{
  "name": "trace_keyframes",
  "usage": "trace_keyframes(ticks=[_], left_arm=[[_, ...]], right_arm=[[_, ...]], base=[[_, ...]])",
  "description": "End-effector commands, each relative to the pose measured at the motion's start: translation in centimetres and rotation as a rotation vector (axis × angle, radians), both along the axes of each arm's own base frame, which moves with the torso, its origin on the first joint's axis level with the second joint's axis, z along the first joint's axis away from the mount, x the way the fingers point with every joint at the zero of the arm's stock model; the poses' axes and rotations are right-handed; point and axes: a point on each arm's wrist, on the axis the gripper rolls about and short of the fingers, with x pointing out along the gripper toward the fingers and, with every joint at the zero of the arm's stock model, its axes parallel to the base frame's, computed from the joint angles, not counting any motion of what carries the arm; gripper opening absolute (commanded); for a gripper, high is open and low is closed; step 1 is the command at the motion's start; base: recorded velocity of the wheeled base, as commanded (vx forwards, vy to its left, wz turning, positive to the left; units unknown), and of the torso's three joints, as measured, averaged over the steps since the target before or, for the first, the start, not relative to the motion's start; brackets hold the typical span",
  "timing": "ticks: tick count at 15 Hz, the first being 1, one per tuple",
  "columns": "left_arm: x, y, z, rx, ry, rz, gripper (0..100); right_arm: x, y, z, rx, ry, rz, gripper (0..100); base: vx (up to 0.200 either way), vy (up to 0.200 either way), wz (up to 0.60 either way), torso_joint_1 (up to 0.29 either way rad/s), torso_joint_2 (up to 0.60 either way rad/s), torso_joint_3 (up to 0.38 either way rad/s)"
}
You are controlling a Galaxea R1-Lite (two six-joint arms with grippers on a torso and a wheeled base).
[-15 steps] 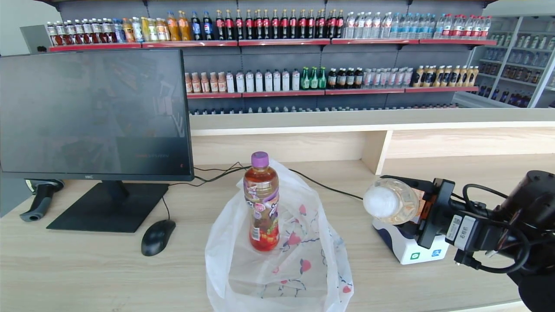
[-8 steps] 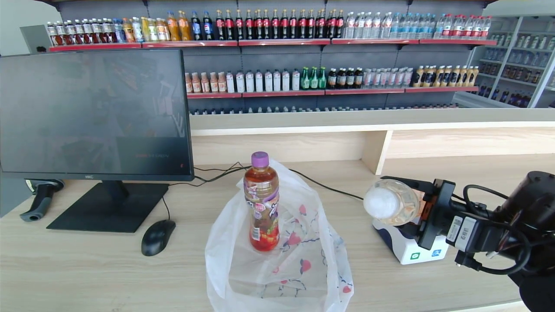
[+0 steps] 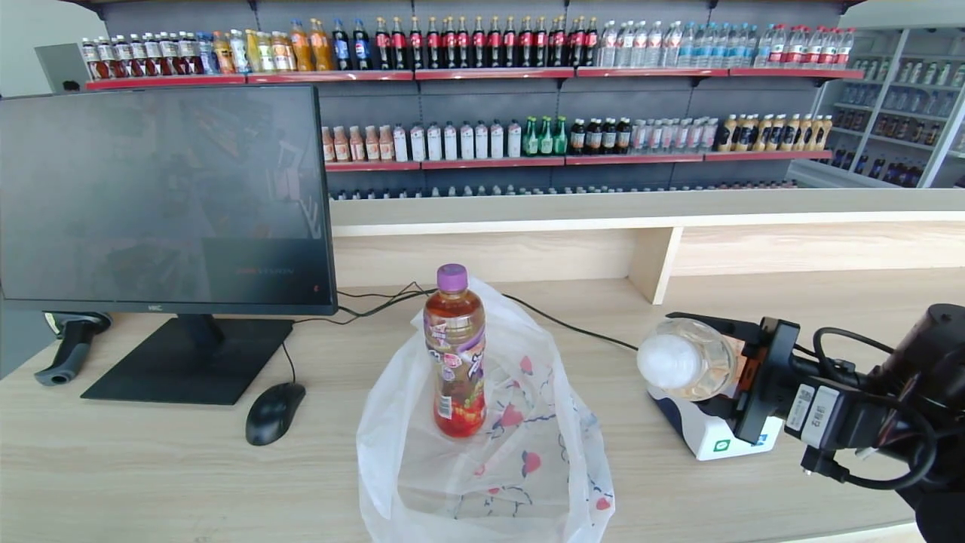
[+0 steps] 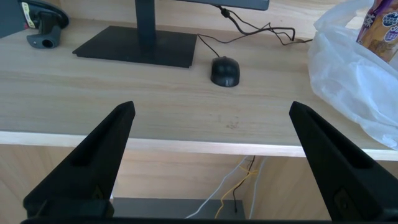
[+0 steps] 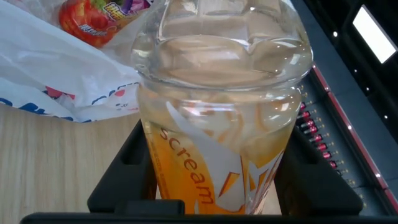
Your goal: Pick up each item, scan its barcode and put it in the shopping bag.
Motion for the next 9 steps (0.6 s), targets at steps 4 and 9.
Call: trace_keyframes(ticks=[4, 9], left_arm=[[0.0, 0.0, 0.0, 0.0, 0.0, 0.0, 100], [0.0, 0.0, 0.0, 0.0, 0.0, 0.0, 100]], right_arm=[[-2.8, -0.3, 2.2, 0.05, -0.02, 0.007, 0], [-5.4, 0.3, 4.9, 0.214, -0.007, -0.119, 0]], base=[[0.0, 0.0, 0.0, 0.0, 0.0, 0.0], [0.0, 0.0, 0.0, 0.0, 0.0, 0.0]])
